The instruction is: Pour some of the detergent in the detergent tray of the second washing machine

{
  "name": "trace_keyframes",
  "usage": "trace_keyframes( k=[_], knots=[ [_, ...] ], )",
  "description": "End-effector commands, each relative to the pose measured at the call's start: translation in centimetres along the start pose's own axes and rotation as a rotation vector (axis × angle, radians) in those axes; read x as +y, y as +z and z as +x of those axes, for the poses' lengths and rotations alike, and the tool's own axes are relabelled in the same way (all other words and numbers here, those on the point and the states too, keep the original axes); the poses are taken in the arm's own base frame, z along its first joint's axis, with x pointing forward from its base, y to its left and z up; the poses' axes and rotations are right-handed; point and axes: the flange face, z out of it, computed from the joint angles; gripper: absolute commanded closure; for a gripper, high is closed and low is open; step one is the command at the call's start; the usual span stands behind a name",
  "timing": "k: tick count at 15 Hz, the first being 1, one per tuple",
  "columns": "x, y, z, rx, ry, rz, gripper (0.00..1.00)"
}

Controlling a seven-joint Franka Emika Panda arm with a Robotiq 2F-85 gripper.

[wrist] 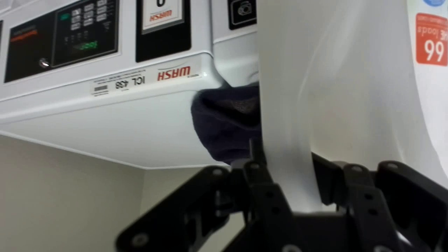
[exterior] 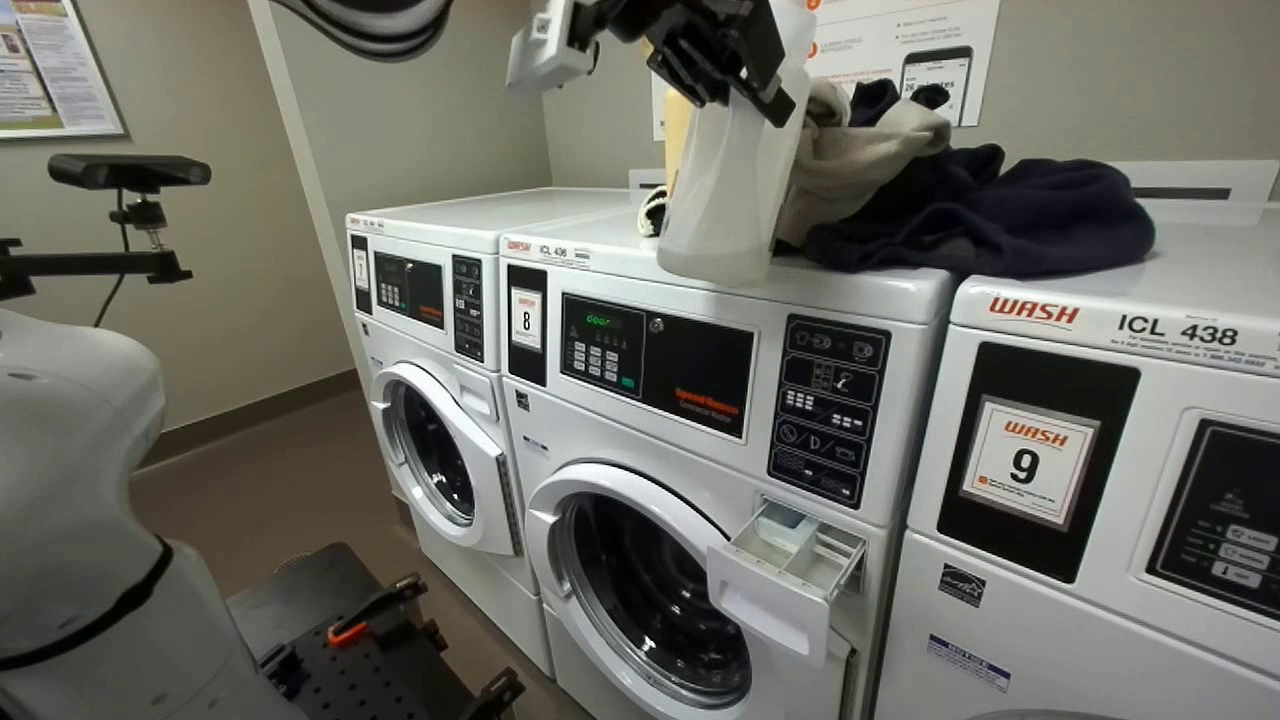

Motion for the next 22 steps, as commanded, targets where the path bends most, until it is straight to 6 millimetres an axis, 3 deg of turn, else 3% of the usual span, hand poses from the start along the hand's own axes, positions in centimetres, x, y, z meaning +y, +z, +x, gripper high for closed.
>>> trace_keyframes(
  k=[1, 9, 17, 22],
  knots=[
    [1.5, -2.1, 1.8, -0.022, 0.007, -0.127, 0.90],
    [3.3, -3.2, 1.2, -0.191, -0.035, -0.268, 0.90],
    [4.1, -0.7, -1.4, -0.437, -0.129, -0.348, 0.90],
    [3.0, 2.1, -3.2, -0.571, -0.226, -0.354, 0.90]
  ],
)
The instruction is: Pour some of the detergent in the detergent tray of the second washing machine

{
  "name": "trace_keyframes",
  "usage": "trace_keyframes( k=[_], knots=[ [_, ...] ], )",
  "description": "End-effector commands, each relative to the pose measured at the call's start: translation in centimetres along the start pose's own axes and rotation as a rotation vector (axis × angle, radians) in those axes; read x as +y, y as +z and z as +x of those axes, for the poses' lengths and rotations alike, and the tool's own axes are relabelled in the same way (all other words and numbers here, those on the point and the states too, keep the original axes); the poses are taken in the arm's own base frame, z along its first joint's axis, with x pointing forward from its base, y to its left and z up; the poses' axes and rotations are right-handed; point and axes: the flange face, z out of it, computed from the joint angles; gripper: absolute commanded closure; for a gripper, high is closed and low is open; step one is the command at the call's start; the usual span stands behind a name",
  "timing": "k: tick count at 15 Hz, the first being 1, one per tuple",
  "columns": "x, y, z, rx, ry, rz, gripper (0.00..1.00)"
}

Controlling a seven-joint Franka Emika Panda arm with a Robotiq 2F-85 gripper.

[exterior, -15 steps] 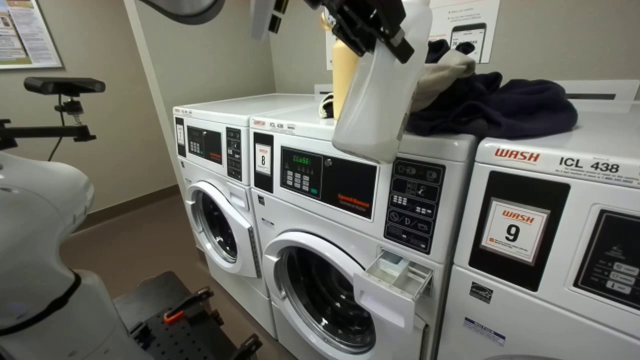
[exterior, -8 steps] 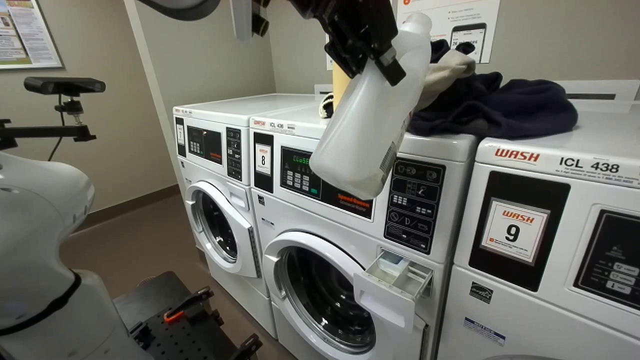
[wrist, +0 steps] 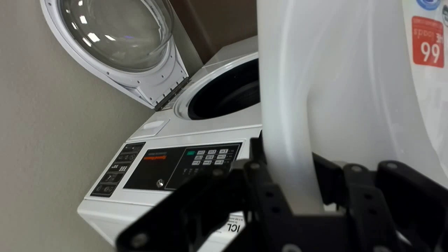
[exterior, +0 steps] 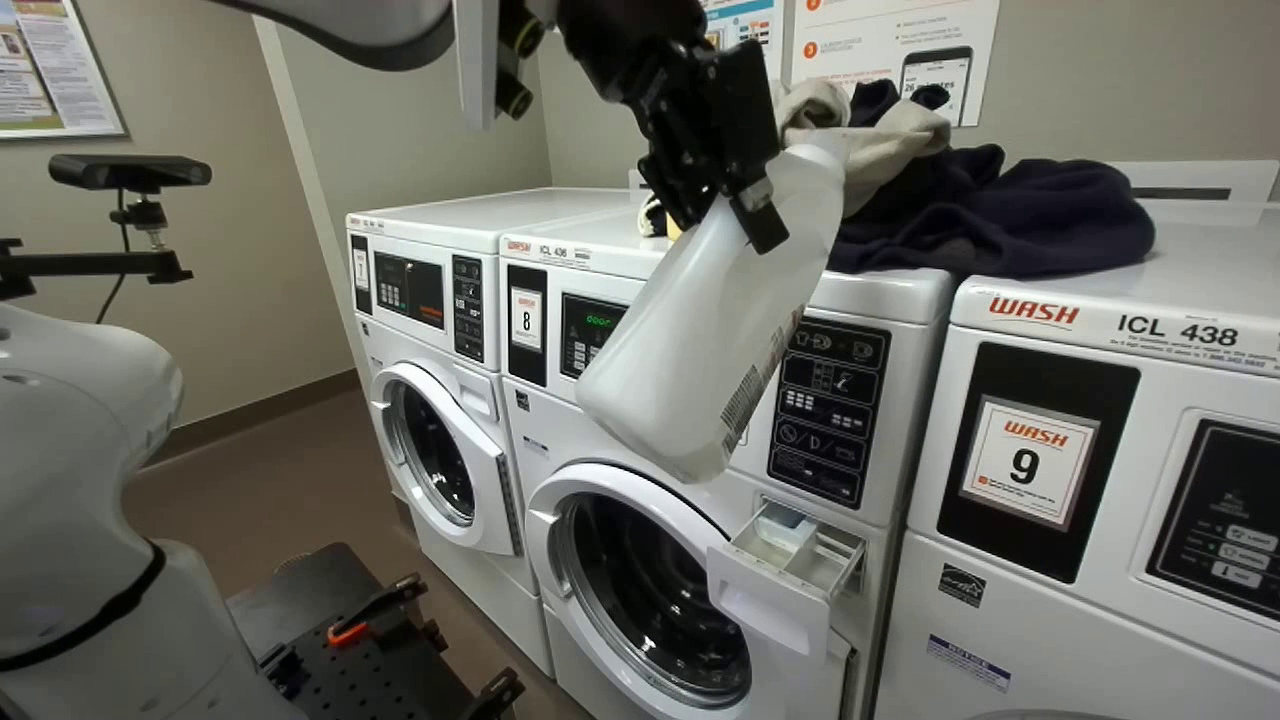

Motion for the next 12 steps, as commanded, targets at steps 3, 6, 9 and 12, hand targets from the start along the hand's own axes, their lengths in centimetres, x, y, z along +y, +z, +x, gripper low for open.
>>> trace_keyframes(
  k=[3, 6, 9, 12],
  knots=[
    [-1.5, 2.2, 1.1, -0.123, -0.099, -0.047, 0.90],
    [-1.8, 4.1, 1.0, -0.187, -0.127, -0.067, 0.90],
    [-1.3, 5.4, 0.7, -0.241, -0.147, -0.083, 0.90],
    [-1.0, 6.6, 0.6, -0.292, -0.170, -0.093, 0.90]
  ],
)
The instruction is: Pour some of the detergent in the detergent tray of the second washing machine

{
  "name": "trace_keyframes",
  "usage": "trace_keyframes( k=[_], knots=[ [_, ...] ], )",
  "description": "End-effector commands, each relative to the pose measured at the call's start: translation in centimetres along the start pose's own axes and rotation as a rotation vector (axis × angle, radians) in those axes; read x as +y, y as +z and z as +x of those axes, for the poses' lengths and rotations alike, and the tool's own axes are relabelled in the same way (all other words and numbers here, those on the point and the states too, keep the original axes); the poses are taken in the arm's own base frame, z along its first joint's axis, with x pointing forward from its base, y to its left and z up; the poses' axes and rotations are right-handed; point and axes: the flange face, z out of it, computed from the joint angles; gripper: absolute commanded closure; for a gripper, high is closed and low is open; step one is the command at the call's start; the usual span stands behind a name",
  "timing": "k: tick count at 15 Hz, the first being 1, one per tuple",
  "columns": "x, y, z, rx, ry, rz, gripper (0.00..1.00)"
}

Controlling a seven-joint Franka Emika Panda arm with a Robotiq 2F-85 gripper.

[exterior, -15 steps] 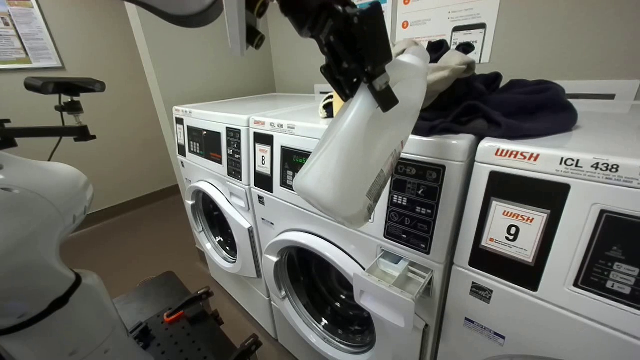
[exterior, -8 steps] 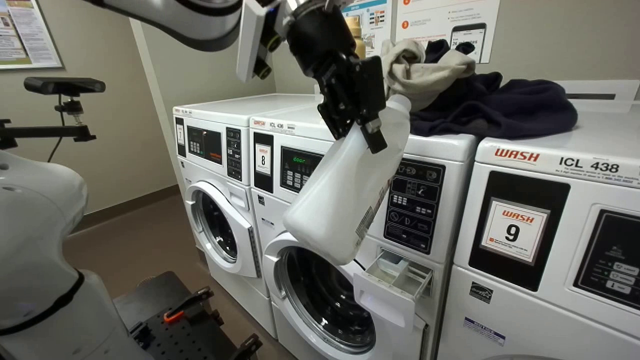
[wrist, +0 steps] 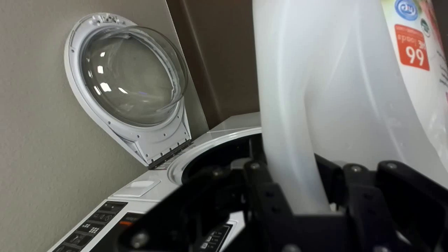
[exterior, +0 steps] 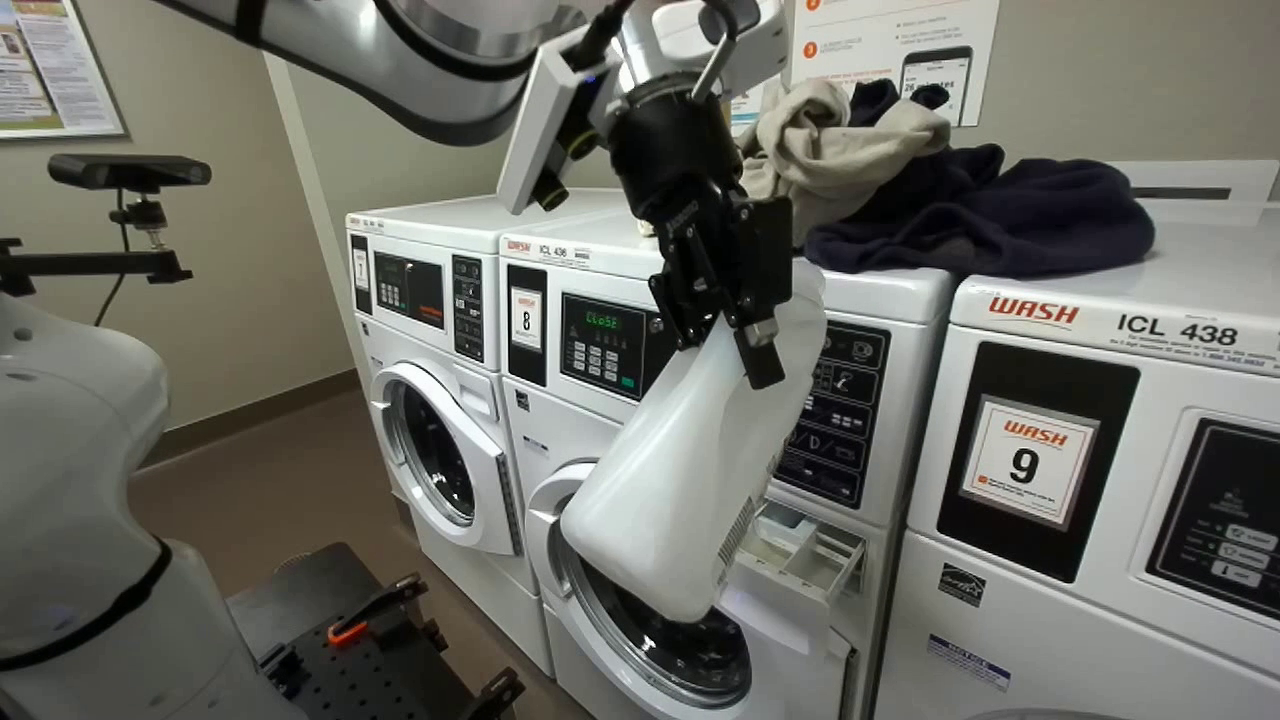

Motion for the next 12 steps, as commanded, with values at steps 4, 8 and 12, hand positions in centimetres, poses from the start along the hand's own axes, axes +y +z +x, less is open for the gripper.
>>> trace_keyframes(
  k=[4, 8, 12],
  knots=[
    [1.2, 0.7, 0.8, -0.107, -0.065, -0.045, 0.90],
    [0.4, 1.8, 1.5, -0.186, -0.124, -0.059, 0.91],
    [-0.7, 2.9, 2.8, -0.272, -0.196, -0.097, 0.91]
  ],
)
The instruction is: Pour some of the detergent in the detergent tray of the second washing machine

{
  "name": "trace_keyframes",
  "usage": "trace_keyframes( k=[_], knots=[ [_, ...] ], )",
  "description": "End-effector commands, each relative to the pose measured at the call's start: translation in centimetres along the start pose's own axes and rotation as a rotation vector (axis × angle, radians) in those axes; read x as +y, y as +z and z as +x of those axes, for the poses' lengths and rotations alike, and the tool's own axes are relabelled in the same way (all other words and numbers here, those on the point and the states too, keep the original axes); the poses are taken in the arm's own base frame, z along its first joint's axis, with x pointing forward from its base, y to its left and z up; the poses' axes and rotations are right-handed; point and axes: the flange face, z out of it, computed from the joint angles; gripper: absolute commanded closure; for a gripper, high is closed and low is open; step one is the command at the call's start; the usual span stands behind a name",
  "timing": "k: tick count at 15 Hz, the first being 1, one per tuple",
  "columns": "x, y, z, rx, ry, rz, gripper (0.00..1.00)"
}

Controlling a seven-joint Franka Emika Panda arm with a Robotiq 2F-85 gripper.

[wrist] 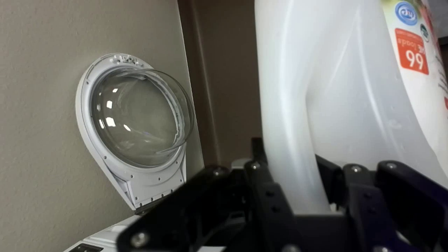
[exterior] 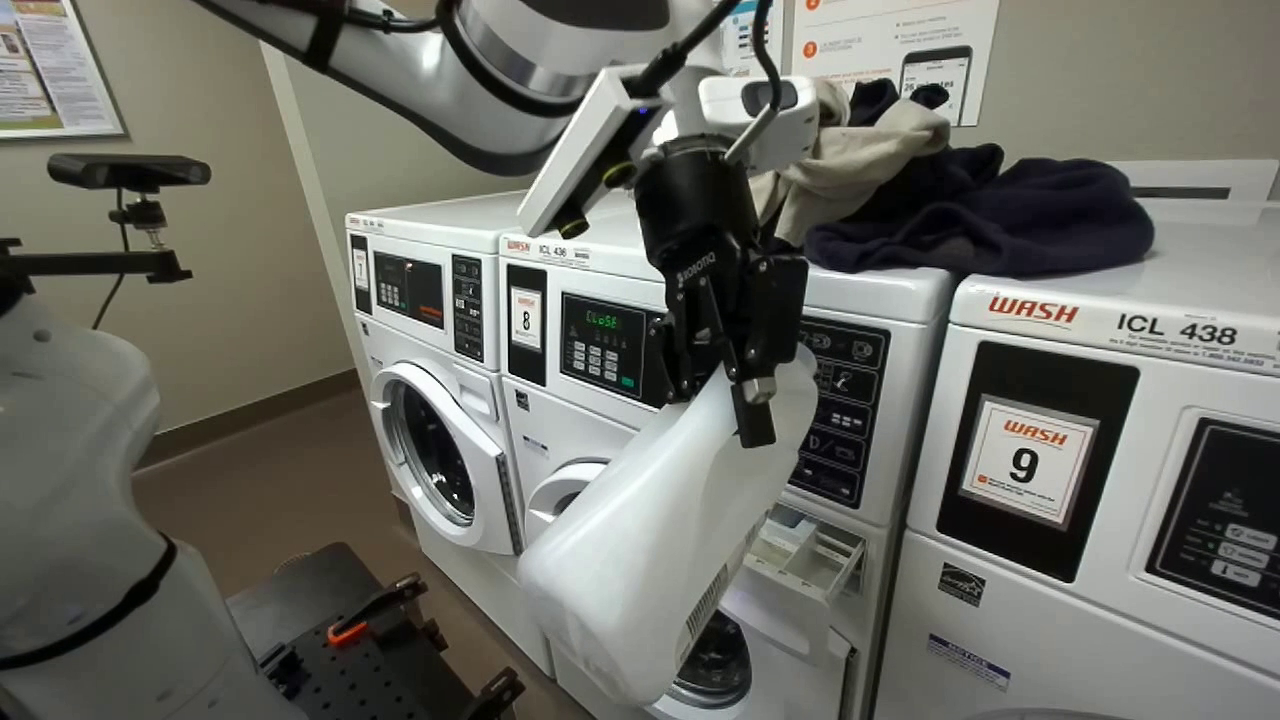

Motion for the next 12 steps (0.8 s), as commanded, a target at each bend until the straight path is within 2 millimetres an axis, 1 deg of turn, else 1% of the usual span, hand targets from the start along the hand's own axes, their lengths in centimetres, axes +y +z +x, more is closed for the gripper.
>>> trace_keyframes(
  k=[1, 7, 9, 12],
  knots=[
    [0.5, -0.9, 1.6, -0.079, -0.072, -0.057, 0.91],
    [-1.4, -1.0, 4.4, -0.167, -0.177, -0.122, 0.90],
    [-1.8, -1.1, 5.2, -0.201, -0.209, -0.149, 0.91],
    [-1.9, -1.3, 6.0, -0.261, -0.254, -0.201, 0.90]
  ],
)
